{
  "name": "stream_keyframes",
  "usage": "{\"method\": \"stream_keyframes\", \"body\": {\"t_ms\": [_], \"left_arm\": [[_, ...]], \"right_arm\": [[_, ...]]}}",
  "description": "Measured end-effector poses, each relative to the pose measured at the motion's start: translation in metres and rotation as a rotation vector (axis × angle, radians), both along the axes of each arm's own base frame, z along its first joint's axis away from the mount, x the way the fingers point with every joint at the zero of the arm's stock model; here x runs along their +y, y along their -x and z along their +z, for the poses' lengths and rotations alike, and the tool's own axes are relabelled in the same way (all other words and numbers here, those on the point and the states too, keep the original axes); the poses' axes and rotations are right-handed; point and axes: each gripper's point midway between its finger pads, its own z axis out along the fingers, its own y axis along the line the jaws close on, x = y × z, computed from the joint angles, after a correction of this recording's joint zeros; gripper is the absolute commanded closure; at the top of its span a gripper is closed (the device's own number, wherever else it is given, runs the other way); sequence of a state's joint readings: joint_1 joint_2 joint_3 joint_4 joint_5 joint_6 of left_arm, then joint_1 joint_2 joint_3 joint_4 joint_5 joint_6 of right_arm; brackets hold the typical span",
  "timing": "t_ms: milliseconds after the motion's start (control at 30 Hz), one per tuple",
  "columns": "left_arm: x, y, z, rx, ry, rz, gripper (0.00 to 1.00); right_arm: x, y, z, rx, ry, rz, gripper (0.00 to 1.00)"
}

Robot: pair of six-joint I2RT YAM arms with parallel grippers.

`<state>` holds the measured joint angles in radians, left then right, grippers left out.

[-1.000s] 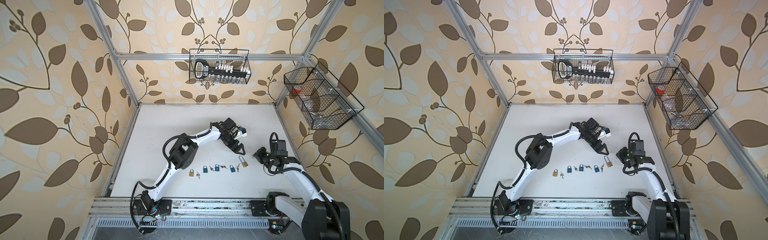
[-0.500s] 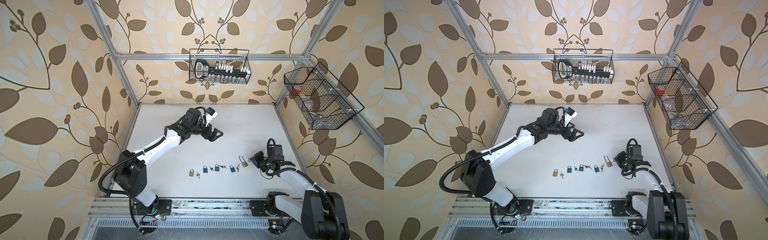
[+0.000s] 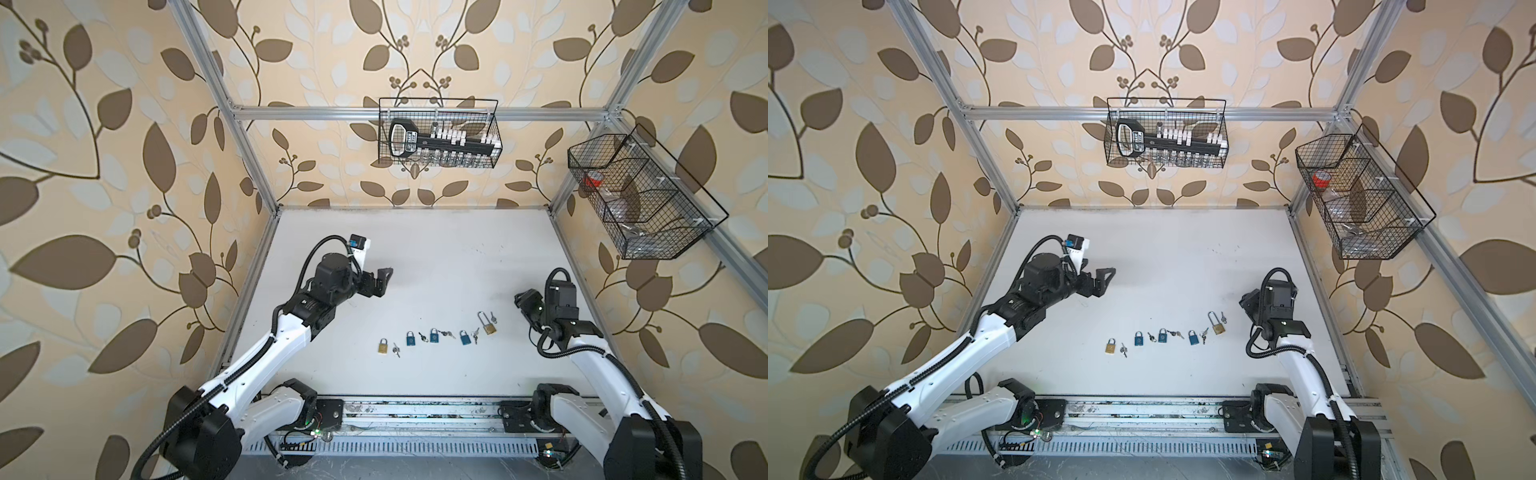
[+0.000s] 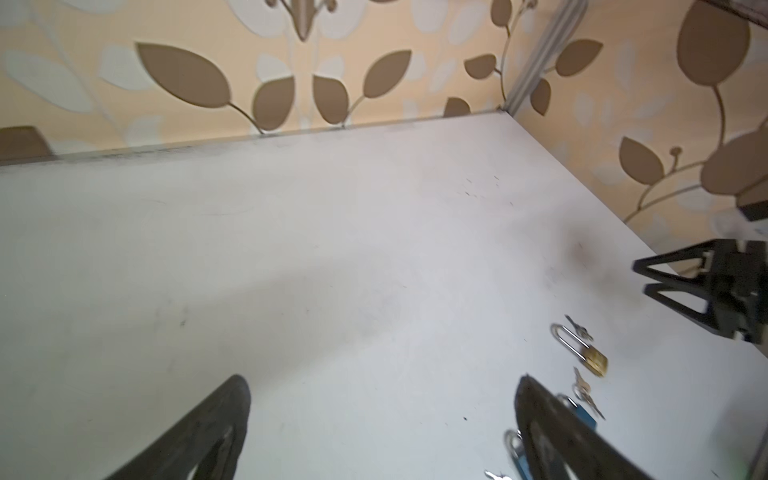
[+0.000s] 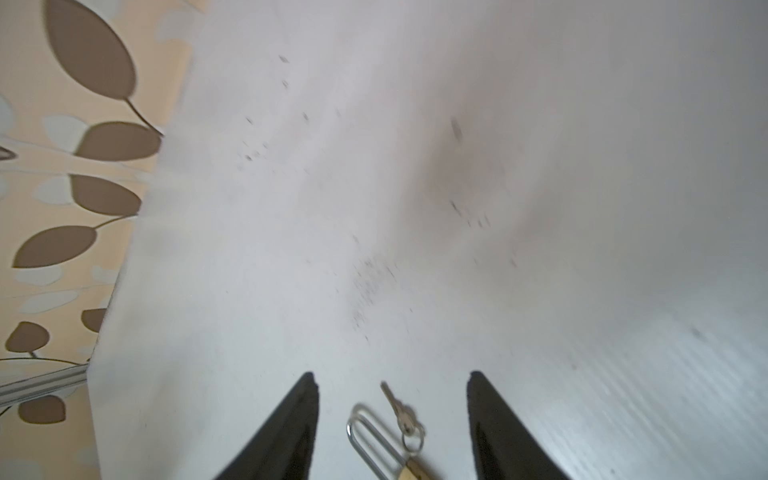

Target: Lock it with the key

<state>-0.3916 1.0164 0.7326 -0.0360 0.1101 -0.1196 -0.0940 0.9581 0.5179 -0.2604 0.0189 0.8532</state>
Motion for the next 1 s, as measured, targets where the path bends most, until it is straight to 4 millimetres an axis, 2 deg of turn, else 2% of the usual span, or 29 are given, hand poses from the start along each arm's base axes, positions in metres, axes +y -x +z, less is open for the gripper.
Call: {"method": "stream_keyframes", "body": {"t_ms": [100, 200, 333, 467, 567, 633, 767, 867, 1000], "left_arm": [[0.034, -0.006, -0.014, -0.021, -0.034, 0.137, 0.01], [0.06, -0.005, -0.044, -0.006, -0.092, 0.251, 0.01], [0.089, -0.005, -0.075, 0.023, -0.195, 0.372, 0.01], [0.111, -0.009, -0.098, 0.009, -0.297, 0.452, 0.01], [0.121, -0.01, -0.12, 0.03, -0.344, 0.474, 0.01], [0.124, -0.013, -0.129, 0.04, -0.366, 0.476, 0.01], [0.129, -0.027, -0.139, 0.034, -0.357, 0.475, 0.01], [0.136, -0.034, -0.148, 0.044, -0.35, 0.472, 0.01], [0.148, -0.044, -0.151, 0.02, -0.298, 0.484, 0.01]], "right_arm": [[-0.017, -0.018, 0.028, -0.082, 0.111, -0.031, 0.22], [-0.033, -0.031, 0.038, -0.13, 0.22, -0.059, 0.18], [-0.054, -0.04, 0.044, -0.182, 0.371, -0.106, 0.11], [-0.066, -0.043, 0.032, -0.154, 0.527, -0.094, 0.1], [-0.066, -0.049, 0.022, -0.133, 0.605, -0.058, 0.08], [-0.062, -0.05, 0.016, -0.137, 0.639, -0.029, 0.01], [-0.055, -0.052, 0.004, -0.154, 0.691, 0.051, 0.0], [-0.046, -0.059, -0.002, -0.193, 0.708, 0.12, 0.01], [-0.032, -0.071, -0.005, -0.26, 0.712, 0.197, 0.01]]}}
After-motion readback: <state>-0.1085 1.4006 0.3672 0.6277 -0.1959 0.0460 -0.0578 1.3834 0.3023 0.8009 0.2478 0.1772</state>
